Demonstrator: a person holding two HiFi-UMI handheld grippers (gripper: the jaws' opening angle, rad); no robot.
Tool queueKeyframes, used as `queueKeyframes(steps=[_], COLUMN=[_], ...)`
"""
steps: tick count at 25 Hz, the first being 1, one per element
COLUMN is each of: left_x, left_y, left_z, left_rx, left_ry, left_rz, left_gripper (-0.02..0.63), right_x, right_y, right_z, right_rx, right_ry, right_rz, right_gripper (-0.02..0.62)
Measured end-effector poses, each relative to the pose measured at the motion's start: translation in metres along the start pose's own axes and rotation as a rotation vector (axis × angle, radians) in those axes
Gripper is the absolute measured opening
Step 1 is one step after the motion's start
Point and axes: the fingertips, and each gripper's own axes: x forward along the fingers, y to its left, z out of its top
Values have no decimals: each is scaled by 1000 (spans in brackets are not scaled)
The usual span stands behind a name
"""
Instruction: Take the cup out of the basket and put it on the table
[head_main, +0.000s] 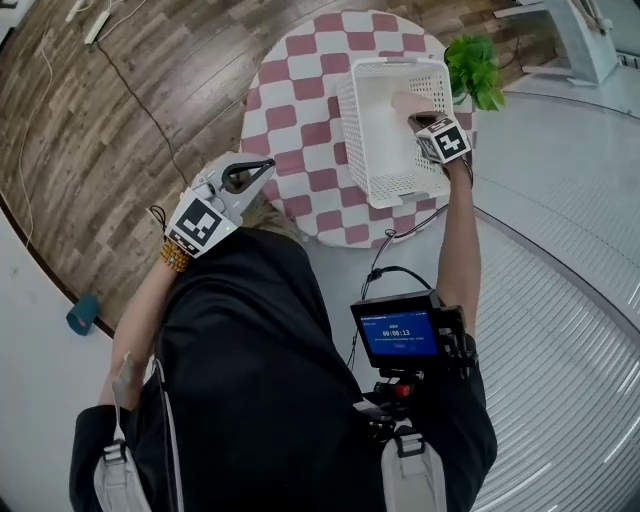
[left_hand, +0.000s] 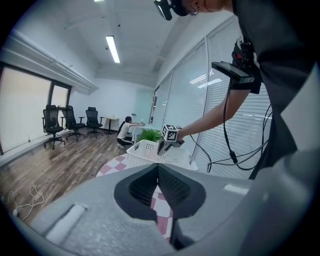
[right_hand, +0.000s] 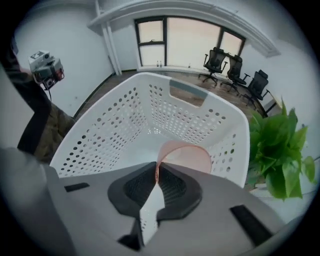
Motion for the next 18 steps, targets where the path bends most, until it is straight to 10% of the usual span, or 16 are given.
queueKeyframes(steps=[18], left_x=[21], left_y=[-20], left_z=[31], left_rx=[125], left_ry=[-43], left_rz=[-225], left_gripper=[5], right_x=[-78], right_y=[39], right_z=[13], right_rx=[526], right_ry=[-482], right_rz=[-102], right_gripper=[21])
